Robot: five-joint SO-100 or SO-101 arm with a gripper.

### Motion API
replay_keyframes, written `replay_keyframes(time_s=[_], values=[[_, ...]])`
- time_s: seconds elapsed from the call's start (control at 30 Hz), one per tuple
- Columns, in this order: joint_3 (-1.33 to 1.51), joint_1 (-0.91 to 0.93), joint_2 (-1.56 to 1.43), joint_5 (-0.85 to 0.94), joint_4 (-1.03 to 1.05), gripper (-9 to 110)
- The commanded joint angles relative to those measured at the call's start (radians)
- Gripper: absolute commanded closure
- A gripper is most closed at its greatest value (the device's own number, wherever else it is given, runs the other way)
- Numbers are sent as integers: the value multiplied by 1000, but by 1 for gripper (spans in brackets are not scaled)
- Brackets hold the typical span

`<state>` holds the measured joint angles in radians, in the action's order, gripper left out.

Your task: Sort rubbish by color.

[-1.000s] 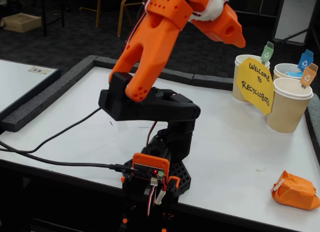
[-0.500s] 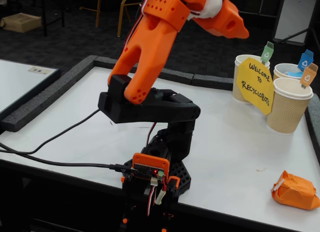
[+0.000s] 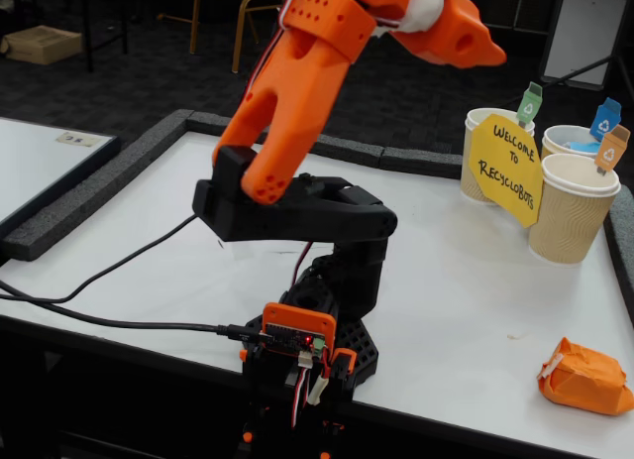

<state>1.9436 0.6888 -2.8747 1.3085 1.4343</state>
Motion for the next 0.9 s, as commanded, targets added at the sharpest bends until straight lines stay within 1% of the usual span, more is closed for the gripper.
replay_keyframes(time_s=[0.0,0.2,0.37,0.47,0.7,0.87], values=[[29,126,21,-26,-81,101],[123,324,41,-26,-166,101],[253,528,46,-26,-330,101],[291,621,63,-23,-348,101],[299,761,124,-26,-382,101],[291,796,130,-28,-362,101]])
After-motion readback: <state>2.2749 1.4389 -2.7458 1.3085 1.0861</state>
